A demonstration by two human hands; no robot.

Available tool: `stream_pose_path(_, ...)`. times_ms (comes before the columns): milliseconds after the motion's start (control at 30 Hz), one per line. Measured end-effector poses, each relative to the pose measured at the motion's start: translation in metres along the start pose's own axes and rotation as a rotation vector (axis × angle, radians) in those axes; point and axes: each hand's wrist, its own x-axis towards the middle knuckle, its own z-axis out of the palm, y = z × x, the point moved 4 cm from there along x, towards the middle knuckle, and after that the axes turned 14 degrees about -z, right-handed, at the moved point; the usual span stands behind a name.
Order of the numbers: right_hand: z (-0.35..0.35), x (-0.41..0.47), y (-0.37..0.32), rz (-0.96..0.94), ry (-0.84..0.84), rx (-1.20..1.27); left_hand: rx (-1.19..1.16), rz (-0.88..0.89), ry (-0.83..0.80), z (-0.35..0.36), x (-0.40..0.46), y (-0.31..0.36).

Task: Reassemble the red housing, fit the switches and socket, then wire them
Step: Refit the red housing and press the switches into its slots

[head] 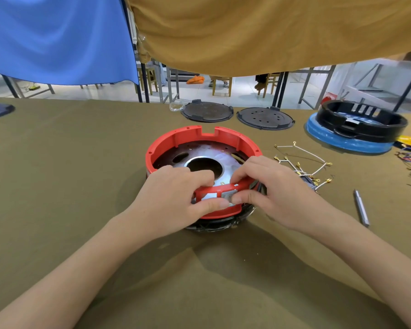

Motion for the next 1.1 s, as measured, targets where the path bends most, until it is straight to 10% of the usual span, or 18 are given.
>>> stream_pose_path(933,0.005,-0.011,0.010,0.002,-0.030,0.085,-0.071,0.008,0.016,0.002,-0.004,-0.002)
stream_pose_path(1100,-0.027,-0.026,0.031,0.212,0.173,0.076,-0.112,0.022,0.071,0.002,-0.009,-0.003)
